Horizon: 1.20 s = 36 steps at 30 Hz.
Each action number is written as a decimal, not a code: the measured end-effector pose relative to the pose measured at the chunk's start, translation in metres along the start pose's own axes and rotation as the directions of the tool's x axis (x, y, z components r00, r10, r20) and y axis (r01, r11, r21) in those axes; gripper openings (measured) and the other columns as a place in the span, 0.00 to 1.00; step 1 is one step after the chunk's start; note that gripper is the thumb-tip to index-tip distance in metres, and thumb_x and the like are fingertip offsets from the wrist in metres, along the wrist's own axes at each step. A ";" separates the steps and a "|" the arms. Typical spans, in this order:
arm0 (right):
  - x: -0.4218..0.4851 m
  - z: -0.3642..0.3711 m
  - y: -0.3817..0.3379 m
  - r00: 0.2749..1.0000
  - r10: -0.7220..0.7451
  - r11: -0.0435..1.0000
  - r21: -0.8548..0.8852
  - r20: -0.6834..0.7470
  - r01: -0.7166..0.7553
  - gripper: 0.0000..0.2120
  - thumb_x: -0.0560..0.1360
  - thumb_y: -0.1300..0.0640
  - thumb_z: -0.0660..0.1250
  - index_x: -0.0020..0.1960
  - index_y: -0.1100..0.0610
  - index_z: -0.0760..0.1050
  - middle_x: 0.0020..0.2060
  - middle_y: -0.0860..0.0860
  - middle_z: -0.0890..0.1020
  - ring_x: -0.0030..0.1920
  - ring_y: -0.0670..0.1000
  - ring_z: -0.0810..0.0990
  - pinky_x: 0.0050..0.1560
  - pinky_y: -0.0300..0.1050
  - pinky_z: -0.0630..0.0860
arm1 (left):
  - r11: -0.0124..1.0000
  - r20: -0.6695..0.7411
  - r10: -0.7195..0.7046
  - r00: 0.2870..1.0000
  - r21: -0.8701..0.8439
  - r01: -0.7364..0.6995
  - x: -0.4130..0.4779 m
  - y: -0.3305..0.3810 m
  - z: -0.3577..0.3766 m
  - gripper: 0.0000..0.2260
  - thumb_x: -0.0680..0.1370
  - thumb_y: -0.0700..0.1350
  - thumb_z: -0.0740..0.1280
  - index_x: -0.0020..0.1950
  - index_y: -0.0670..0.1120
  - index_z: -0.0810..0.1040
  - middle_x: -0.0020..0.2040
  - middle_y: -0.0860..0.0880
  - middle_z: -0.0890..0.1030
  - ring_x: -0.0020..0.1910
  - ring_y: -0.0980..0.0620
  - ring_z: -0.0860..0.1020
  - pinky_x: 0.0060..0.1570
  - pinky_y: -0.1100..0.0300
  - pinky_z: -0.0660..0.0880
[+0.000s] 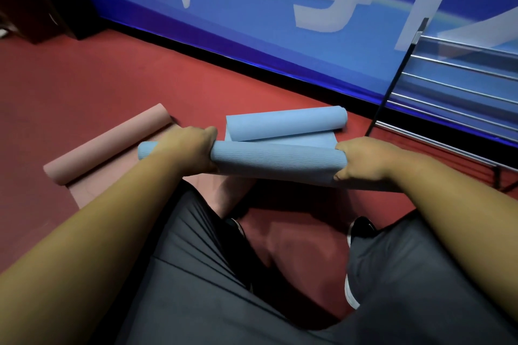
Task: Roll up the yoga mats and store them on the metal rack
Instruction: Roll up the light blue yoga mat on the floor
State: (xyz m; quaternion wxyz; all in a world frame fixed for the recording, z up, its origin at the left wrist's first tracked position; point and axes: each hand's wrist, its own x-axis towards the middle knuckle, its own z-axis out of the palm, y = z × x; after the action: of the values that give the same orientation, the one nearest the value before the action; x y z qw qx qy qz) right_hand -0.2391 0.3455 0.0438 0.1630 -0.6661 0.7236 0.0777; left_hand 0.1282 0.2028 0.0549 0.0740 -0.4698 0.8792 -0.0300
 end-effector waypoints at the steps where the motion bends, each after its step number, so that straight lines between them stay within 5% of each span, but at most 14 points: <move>1: 0.000 0.000 0.001 1.000 0.009 1.000 0.012 0.007 -0.009 0.17 0.70 0.40 0.76 0.52 0.49 0.79 0.47 0.47 0.84 0.49 0.53 0.81 0.51 0.49 0.80 | 1.000 0.006 -0.003 1.000 -0.027 0.003 -0.002 0.000 -0.001 0.28 0.69 0.69 0.76 0.52 0.51 0.69 0.48 0.49 0.79 0.49 0.42 0.79 0.46 0.47 0.79; 6: -0.001 0.007 0.006 0.998 0.048 0.997 0.056 0.046 -0.051 0.13 0.68 0.43 0.75 0.47 0.50 0.81 0.43 0.48 0.85 0.46 0.52 0.83 0.51 0.50 0.82 | 0.997 -0.013 0.047 0.999 -0.060 -0.048 -0.008 0.004 -0.001 0.20 0.72 0.68 0.72 0.48 0.55 0.72 0.41 0.53 0.77 0.45 0.44 0.78 0.43 0.51 0.76; 12: -0.001 0.019 0.002 0.992 0.030 0.998 0.047 0.120 -0.036 0.11 0.70 0.47 0.75 0.49 0.51 0.82 0.45 0.48 0.85 0.48 0.53 0.83 0.54 0.51 0.82 | 0.995 0.180 0.094 0.979 -0.057 -0.085 -0.003 0.009 0.010 0.14 0.74 0.55 0.74 0.42 0.56 0.69 0.39 0.56 0.76 0.45 0.46 0.78 0.43 0.54 0.72; 20: 0.004 0.029 0.009 0.970 -0.013 0.998 0.063 0.242 -0.002 0.16 0.77 0.49 0.77 0.58 0.51 0.74 0.57 0.51 0.82 0.56 0.55 0.80 0.56 0.48 0.76 | 0.990 0.357 0.141 0.923 -0.071 -0.124 0.006 0.014 0.017 0.10 0.73 0.46 0.71 0.53 0.51 0.77 0.47 0.51 0.82 0.47 0.44 0.80 0.50 0.51 0.79; 23: 0.005 0.030 0.012 0.967 0.021 0.998 0.056 0.255 -0.036 0.28 0.77 0.46 0.78 0.66 0.58 0.69 0.59 0.57 0.80 0.56 0.59 0.80 0.57 0.52 0.78 | 0.982 0.335 0.154 0.930 -0.153 -0.107 0.009 0.014 0.021 0.20 0.76 0.53 0.75 0.57 0.47 0.70 0.51 0.49 0.78 0.50 0.43 0.78 0.48 0.53 0.72; 26: 0.004 0.030 0.015 0.960 0.025 0.998 0.047 0.278 -0.040 0.29 0.76 0.43 0.78 0.63 0.59 0.67 0.56 0.57 0.80 0.53 0.59 0.80 0.56 0.54 0.78 | 0.974 0.316 0.157 0.936 -0.209 -0.093 0.008 0.014 0.023 0.28 0.76 0.60 0.77 0.57 0.45 0.65 0.51 0.50 0.74 0.50 0.44 0.76 0.49 0.55 0.69; 33: 0.009 0.033 0.021 0.989 0.011 1.000 -0.009 0.150 -0.010 0.28 0.69 0.38 0.83 0.45 0.52 0.68 0.43 0.51 0.76 0.44 0.54 0.75 0.42 0.52 0.71 | 0.940 0.236 0.224 0.946 -0.309 -0.146 0.012 0.010 0.022 0.22 0.71 0.60 0.79 0.46 0.55 0.66 0.48 0.56 0.73 0.42 0.56 0.74 0.40 0.61 0.69; 36: 0.010 0.032 0.023 1.000 0.014 0.997 -0.076 0.005 -0.013 0.30 0.66 0.32 0.81 0.40 0.52 0.68 0.41 0.49 0.76 0.44 0.55 0.75 0.45 0.53 0.72 | 0.951 0.161 0.229 0.960 -0.249 -0.185 0.014 0.009 0.020 0.22 0.64 0.68 0.74 0.41 0.56 0.69 0.46 0.53 0.73 0.42 0.48 0.77 0.41 0.54 0.74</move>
State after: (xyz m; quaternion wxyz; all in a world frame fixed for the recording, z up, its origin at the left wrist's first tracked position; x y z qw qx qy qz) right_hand -0.2586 0.3490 0.0086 0.1390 -0.6667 0.7242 0.1084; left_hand 0.1164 0.1965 0.0326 0.1039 -0.3809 0.9102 0.1252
